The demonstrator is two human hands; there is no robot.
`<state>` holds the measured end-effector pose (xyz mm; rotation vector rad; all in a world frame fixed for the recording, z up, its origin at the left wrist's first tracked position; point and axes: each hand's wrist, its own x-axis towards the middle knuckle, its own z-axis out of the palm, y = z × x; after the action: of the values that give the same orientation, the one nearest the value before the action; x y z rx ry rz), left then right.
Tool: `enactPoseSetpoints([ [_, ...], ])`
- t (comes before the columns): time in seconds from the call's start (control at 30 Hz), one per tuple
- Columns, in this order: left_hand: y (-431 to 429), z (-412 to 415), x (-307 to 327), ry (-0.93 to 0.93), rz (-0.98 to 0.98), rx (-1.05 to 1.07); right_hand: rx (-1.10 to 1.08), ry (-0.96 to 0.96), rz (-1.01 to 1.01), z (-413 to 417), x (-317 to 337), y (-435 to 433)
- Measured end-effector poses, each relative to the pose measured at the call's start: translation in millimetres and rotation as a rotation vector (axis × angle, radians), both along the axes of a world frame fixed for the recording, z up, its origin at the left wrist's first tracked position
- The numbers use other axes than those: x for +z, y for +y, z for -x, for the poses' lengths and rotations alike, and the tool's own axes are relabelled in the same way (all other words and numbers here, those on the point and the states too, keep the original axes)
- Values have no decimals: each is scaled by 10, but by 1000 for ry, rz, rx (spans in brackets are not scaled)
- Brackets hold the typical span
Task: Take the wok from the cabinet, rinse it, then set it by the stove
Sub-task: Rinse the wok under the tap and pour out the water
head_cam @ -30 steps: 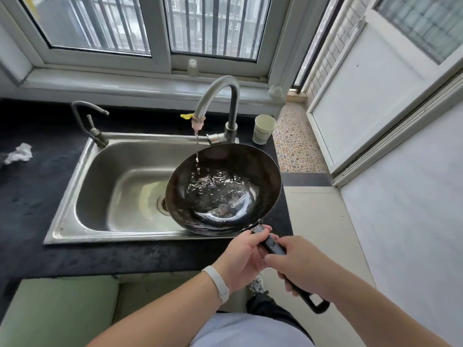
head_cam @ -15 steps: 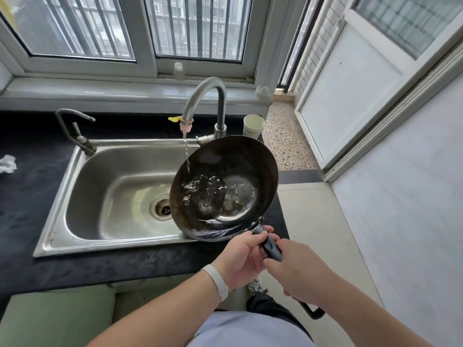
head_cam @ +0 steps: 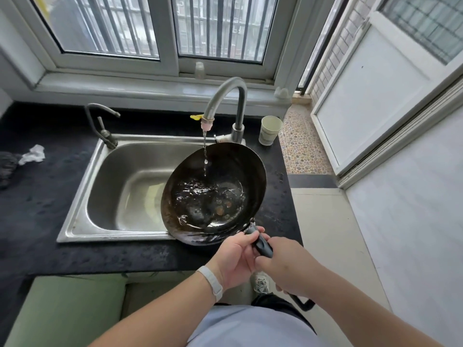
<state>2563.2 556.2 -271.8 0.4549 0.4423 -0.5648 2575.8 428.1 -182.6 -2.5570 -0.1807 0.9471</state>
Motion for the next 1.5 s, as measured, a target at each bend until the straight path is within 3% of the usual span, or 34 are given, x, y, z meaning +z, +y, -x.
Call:
enactPoseSetpoints([
  [0.2,179,2,-21,14,-24,80,31,57,-102,-127,-38,160],
  [0.37,269,-18,-94,32,-35,211,-61,238,-256,-289,-147,249],
  [0.8,409,-204,-33,103,-159,472,66,510,-415,-920,-360,411],
  [1.07,314,-488,-96,189,-436,523,148,625,-380,-1282,-479,408],
  [1.13,269,-563,-120,231,-513,534,269,548,-249,-1378,-492,436],
  [1.27,256,-712,-113,312,-565,594,545,143,7,-1443,-555,547],
  [1.37,285,-765,-120,325,-563,613,556,11,3,-1433,-598,578],
  [1.5,279,-801,-111,313,-548,638,554,3,-38,-1508,-630,555],
])
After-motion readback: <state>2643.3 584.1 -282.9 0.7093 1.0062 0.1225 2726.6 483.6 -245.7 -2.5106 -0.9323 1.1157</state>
